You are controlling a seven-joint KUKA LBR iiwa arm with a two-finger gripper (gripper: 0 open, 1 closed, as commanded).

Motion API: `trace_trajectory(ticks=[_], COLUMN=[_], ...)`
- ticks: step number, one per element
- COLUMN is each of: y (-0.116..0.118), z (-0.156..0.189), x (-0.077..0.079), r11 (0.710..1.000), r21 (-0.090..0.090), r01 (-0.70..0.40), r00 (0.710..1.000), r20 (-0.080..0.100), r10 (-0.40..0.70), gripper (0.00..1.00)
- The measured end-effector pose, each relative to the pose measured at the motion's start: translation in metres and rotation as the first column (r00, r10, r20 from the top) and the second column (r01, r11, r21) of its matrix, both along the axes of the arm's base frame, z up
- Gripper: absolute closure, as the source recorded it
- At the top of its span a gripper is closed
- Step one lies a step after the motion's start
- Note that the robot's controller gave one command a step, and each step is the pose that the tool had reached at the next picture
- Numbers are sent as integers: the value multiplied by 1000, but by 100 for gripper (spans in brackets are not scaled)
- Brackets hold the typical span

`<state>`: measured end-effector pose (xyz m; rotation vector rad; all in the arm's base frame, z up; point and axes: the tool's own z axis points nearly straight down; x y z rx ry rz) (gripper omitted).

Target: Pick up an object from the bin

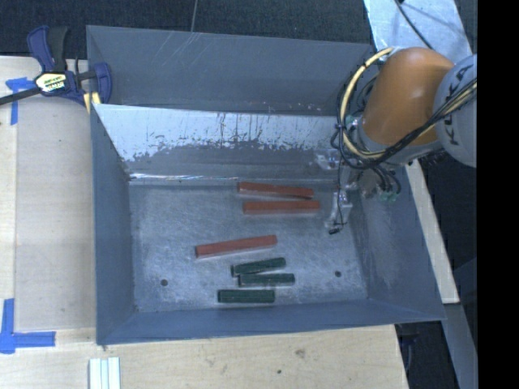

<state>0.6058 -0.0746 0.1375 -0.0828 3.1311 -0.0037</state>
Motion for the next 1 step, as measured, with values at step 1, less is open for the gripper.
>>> trace_trajectory(ticks=[1], y=[38], z=[-25], x=[15], r11=[999], r21=[2], r01=[-32], r00=[999], r20=[-8], r10=[32], gripper=[0])
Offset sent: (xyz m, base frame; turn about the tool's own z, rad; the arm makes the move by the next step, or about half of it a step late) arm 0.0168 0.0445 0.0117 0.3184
